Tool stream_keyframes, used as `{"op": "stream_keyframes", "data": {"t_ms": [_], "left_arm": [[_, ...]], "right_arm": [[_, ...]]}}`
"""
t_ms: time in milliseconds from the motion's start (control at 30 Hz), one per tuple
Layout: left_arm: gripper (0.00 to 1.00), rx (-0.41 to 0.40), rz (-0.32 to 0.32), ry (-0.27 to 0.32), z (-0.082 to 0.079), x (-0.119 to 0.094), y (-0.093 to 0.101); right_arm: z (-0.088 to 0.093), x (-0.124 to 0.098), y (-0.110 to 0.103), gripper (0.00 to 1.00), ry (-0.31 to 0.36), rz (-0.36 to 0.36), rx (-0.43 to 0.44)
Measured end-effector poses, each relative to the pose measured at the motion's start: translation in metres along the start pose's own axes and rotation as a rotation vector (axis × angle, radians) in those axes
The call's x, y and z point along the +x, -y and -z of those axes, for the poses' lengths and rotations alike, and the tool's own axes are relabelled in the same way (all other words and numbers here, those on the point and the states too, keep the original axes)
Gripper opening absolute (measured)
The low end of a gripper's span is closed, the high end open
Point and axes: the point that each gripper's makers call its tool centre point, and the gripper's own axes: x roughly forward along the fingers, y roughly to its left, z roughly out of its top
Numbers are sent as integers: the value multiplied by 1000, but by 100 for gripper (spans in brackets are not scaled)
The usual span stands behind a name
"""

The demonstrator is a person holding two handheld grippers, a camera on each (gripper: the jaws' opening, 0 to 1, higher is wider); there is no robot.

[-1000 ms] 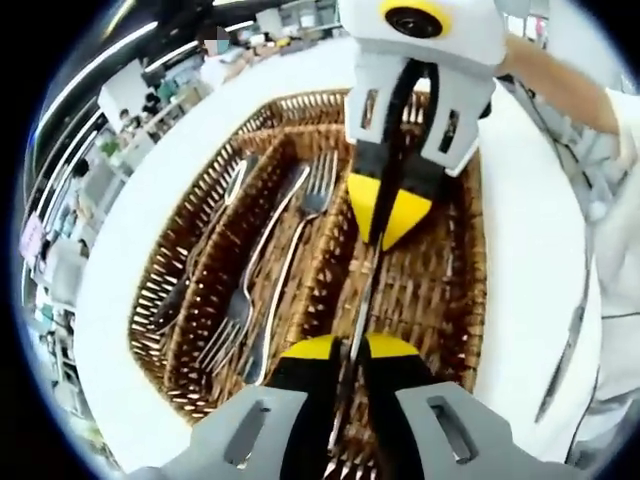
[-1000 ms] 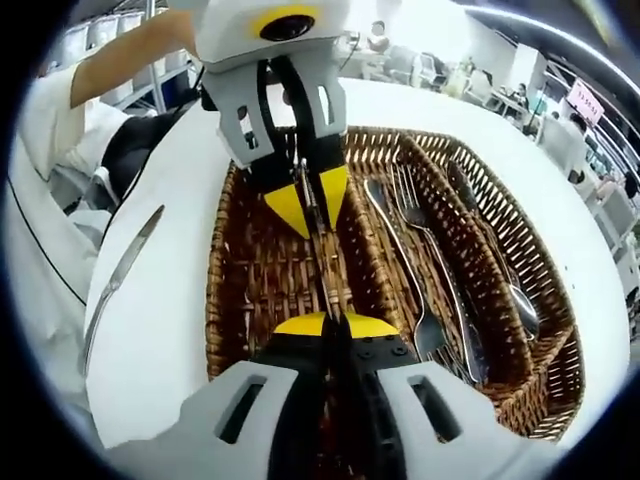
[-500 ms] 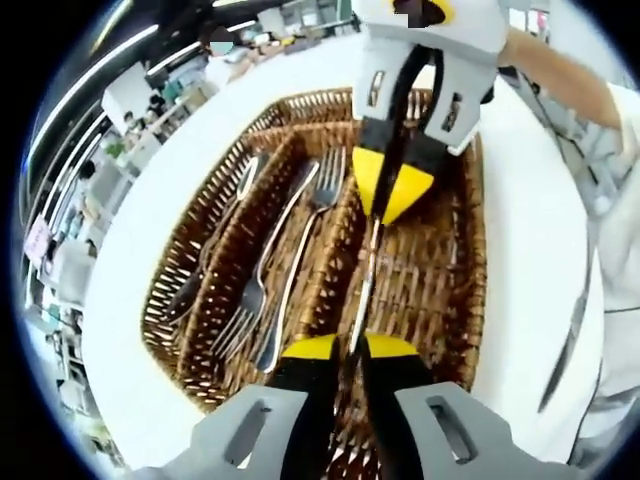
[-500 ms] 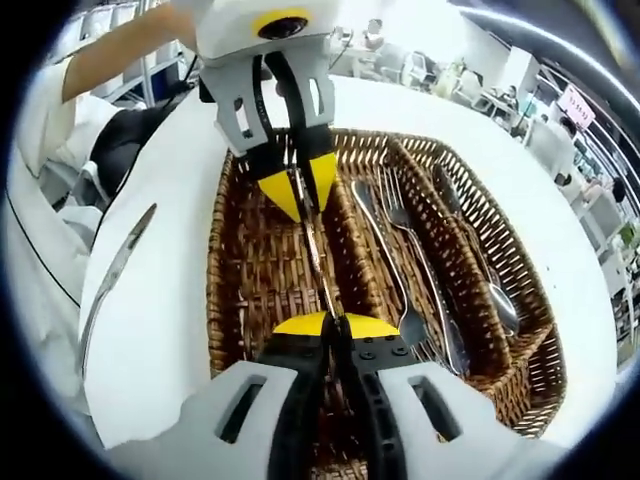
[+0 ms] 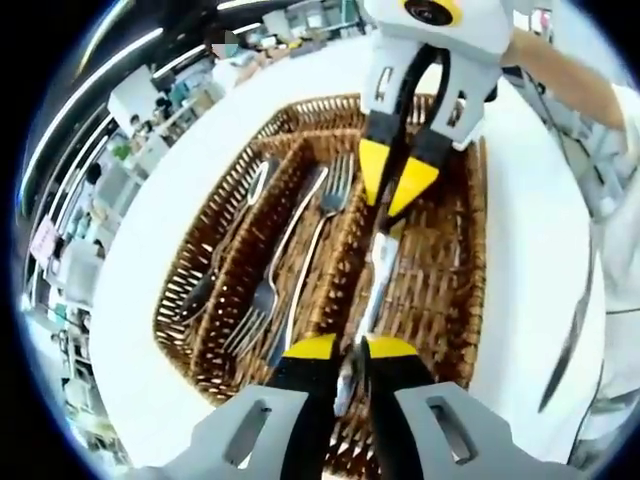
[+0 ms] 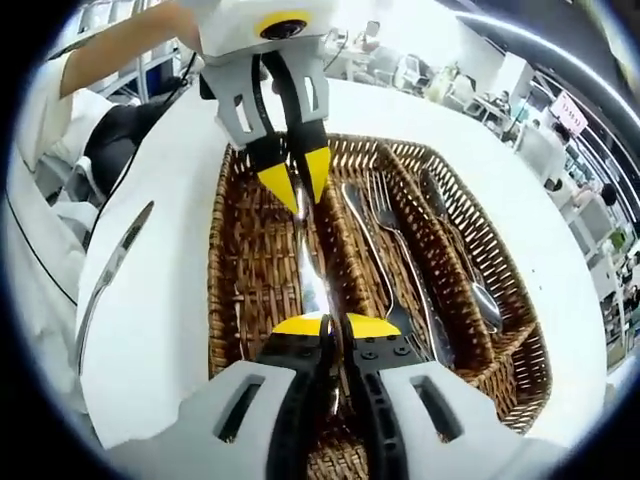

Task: Arrange the knives, forks, and spoons in their matching storage slots by inserting each utensil handle-first until every utensil is classified and aligned in the correct compartment

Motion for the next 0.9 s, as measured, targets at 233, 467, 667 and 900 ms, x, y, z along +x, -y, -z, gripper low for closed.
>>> {"op": "stream_keyframes", "data": {"t_ms": [233, 467, 667, 900], "left_arm": [[9, -9, 0, 1, 1, -2, 3], [15, 0, 2, 26, -2, -6, 15], [22, -18, 3, 58, -6, -11, 17], [30, -25, 0, 77, -7, -14, 25]], "right_arm": [[1, -5, -7, 7, 6, -4, 16], [2, -5, -10, 8, 8, -9, 23], [3, -8, -14, 15, 13, -13, 45], [1, -10, -16, 19, 30, -11, 59]]}}
